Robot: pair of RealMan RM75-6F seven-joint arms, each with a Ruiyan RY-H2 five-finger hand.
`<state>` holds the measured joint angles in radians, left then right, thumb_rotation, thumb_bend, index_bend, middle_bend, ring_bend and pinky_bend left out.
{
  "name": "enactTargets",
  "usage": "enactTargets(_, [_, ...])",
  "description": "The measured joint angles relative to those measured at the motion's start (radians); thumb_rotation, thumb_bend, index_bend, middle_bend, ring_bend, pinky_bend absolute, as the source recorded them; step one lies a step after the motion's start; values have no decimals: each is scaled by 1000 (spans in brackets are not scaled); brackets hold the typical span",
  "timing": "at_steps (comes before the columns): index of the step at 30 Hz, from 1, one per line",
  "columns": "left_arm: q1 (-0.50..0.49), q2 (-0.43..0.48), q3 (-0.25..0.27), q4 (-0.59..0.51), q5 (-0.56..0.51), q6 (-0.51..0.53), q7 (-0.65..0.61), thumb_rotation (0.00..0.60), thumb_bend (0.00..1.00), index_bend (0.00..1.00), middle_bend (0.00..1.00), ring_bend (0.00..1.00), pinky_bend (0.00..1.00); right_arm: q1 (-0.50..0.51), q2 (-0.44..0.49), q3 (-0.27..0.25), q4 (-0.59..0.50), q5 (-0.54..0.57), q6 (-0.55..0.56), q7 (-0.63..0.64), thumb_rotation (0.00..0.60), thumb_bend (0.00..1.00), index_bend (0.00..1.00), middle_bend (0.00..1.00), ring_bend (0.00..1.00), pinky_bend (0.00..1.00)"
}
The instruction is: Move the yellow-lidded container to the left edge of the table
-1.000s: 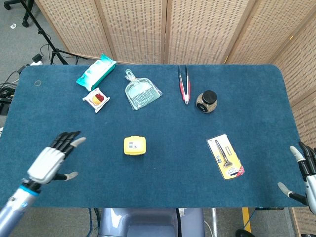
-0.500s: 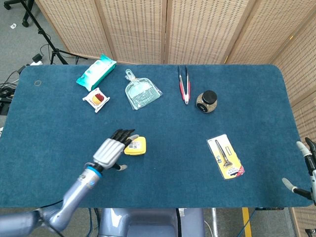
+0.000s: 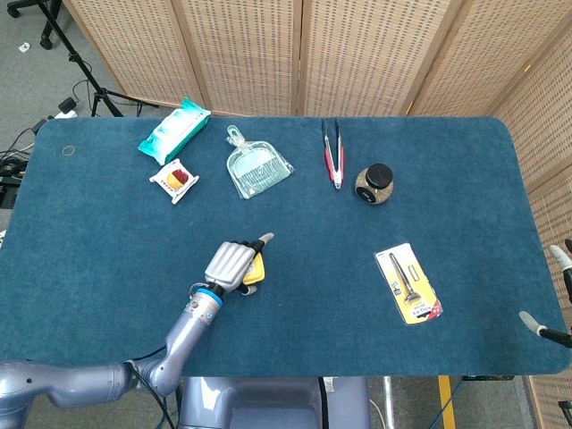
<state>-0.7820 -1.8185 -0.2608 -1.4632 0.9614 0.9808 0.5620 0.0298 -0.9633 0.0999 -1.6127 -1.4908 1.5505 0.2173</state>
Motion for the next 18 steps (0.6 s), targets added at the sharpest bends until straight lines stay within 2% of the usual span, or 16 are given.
enactTargets(4, [0, 13, 8, 1, 25, 9, -26, 600, 153, 471, 491, 483, 527, 4, -5, 0, 0, 0, -6, -14, 600, 0, 51, 0, 0, 0])
enactTargets(8, [5, 67, 13, -28, 51, 8, -44, 600, 151, 470, 491, 482, 527, 6, -9, 0, -2, 5, -13, -26, 600, 0, 51, 0, 0, 0])
enactTargets(13, [32, 239, 38, -120, 126, -8, -105, 600, 145, 471, 491, 482, 528, 9, -17, -1, -3, 7, -19, -47, 600, 0, 51, 0, 0, 0])
enactTargets(18, [85, 456, 100, -175, 304, -8, -261, 600, 136, 470, 491, 482, 528, 12, -27, -5, -6, 1, -22, -79, 600, 0, 51, 0, 0, 0])
